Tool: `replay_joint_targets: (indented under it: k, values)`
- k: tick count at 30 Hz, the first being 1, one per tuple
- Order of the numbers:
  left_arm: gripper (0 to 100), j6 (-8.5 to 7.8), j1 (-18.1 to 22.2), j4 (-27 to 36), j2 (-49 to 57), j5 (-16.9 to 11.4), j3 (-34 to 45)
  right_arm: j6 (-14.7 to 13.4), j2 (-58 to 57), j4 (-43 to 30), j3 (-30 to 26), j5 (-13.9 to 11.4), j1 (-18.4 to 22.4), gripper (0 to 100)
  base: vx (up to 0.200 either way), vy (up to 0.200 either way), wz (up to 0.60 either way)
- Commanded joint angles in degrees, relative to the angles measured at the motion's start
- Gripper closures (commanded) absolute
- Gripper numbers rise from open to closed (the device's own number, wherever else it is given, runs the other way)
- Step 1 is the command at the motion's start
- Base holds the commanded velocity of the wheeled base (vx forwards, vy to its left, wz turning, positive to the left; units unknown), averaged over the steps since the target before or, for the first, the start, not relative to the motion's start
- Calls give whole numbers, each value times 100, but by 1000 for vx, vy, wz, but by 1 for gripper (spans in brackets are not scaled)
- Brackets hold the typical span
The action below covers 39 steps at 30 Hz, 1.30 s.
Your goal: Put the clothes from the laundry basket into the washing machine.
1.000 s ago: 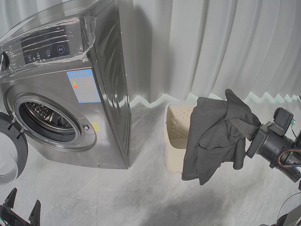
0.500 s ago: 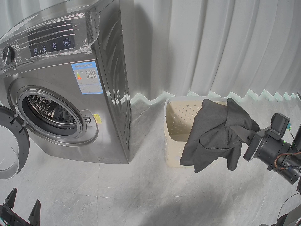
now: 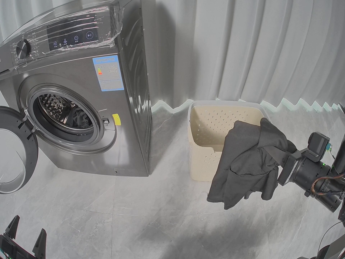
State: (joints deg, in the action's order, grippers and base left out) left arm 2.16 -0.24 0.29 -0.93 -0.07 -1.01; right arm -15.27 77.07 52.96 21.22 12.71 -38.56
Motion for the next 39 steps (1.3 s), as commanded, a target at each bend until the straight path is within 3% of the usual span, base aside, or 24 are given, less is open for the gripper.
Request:
replay_joint_targets:
  k: [1, 39]
  values:
    - [0, 4, 7, -3, 93, -1, 92, -11, -34, 4, -57, -6, 15, 100, 0, 200, 0]
    - [0, 22, -2, -3, 93, -1, 92, -72, 388, 118, 22, -94, -64, 100, 0, 200, 0]
